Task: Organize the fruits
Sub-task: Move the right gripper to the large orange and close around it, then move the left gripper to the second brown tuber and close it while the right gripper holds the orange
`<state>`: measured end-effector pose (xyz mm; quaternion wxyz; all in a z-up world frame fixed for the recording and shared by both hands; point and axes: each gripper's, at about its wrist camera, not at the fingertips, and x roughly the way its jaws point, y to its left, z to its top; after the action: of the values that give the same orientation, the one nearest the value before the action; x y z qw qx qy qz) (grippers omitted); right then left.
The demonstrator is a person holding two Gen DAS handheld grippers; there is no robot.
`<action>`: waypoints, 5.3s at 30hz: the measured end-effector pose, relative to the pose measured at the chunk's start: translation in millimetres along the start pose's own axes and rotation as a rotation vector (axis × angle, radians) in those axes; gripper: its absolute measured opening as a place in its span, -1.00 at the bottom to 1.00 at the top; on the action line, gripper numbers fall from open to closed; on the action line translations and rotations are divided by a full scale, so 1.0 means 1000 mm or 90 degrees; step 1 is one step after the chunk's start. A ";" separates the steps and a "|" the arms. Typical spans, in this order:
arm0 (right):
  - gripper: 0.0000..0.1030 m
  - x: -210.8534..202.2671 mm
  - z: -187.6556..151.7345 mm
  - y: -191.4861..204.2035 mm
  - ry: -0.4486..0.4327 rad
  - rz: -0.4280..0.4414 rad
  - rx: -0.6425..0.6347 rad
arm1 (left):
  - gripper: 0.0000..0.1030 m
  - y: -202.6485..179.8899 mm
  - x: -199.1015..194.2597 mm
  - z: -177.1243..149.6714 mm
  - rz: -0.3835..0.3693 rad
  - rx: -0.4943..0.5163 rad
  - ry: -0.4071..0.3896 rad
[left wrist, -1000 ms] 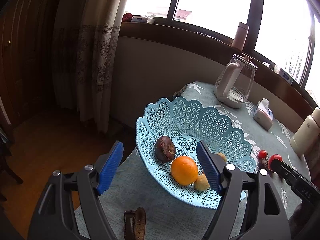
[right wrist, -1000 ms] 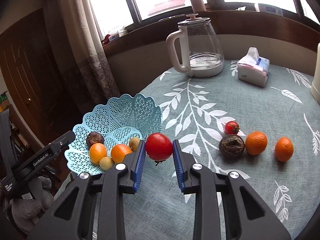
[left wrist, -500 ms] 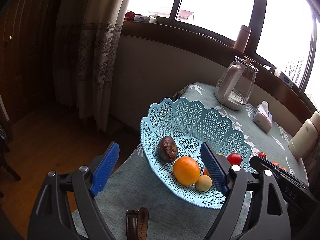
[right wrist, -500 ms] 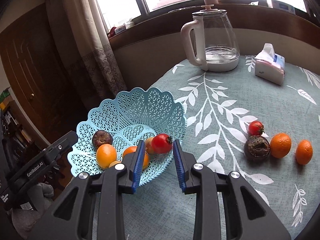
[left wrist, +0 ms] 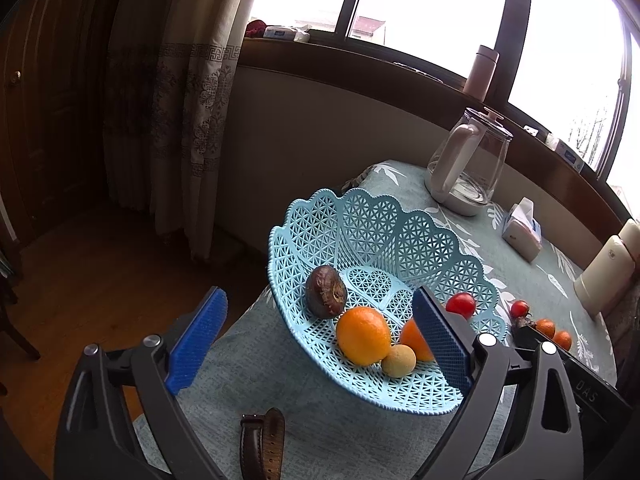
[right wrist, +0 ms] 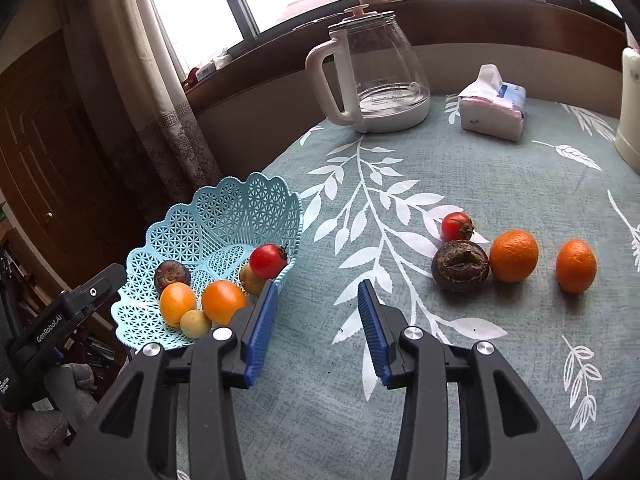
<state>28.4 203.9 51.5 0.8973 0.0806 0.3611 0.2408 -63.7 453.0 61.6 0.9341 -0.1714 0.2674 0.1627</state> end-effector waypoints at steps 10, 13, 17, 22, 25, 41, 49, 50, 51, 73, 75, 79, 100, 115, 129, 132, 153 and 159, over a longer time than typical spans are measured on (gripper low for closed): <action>0.10 -0.011 -0.008 -0.029 -0.006 -0.037 0.034 | 0.85 -0.007 -0.004 -0.001 -0.008 0.009 -0.001; 0.15 -0.015 -0.011 -0.039 -0.007 -0.051 0.042 | 0.85 -0.011 -0.004 -0.001 -0.013 0.012 0.000; 0.15 -0.018 -0.012 -0.057 -0.002 -0.072 0.065 | 0.85 -0.017 -0.006 -0.001 -0.022 0.022 0.000; 0.15 -0.026 -0.013 -0.084 -0.005 -0.107 0.096 | 0.86 -0.025 -0.007 -0.002 -0.030 0.035 0.001; 0.15 -0.032 -0.011 -0.099 -0.011 -0.126 0.111 | 0.86 -0.029 -0.007 -0.003 -0.035 0.039 0.004; 0.15 -0.023 0.007 -0.153 -0.016 -0.199 0.141 | 0.86 -0.056 -0.007 -0.010 -0.055 0.078 0.014; -0.08 -0.002 0.017 -0.157 0.015 -0.203 0.122 | 0.86 -0.064 -0.007 -0.012 -0.057 0.090 0.016; -0.11 0.000 0.017 -0.156 0.019 -0.204 0.120 | 0.86 -0.066 -0.007 -0.013 -0.057 0.092 0.017; -0.13 0.001 0.017 -0.156 0.018 -0.206 0.118 | 0.86 -0.067 -0.007 -0.013 -0.058 0.094 0.017; -0.25 -0.051 -0.010 -0.166 -0.014 -0.197 0.123 | 0.86 -0.150 -0.005 -0.036 -0.124 0.201 0.038; -0.25 -0.057 -0.012 -0.167 -0.024 -0.199 0.124 | 0.86 -0.163 -0.004 -0.041 -0.133 0.219 0.040; -0.25 -0.059 -0.016 -0.173 -0.030 -0.195 0.136 | 0.86 -0.189 0.001 -0.050 -0.147 0.257 0.045; -0.26 -0.057 -0.022 -0.184 -0.038 -0.167 0.180 | 0.22 -0.254 0.092 -0.076 -0.192 0.328 0.174; -0.25 -0.053 -0.021 -0.186 -0.034 -0.164 0.180 | 0.22 -0.253 0.106 -0.070 -0.231 0.298 0.188; -0.26 -0.053 -0.021 -0.186 -0.034 -0.163 0.179 | -0.11 -0.250 0.109 -0.072 -0.225 0.299 0.195; -0.26 -0.053 -0.021 -0.185 -0.034 -0.163 0.179 | -0.11 -0.254 0.110 -0.072 -0.225 0.306 0.195; -0.26 -0.054 -0.022 -0.183 -0.036 -0.162 0.175 | -0.12 -0.232 0.077 -0.081 -0.179 0.292 0.151; -0.25 -0.056 -0.021 -0.180 -0.039 -0.167 0.166 | -0.12 -0.225 0.061 -0.080 -0.166 0.291 0.127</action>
<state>46.2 19.4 13.0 0.9136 0.1560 0.3689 0.0702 39.2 233.1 16.4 0.9306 -0.0043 0.3638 -0.0408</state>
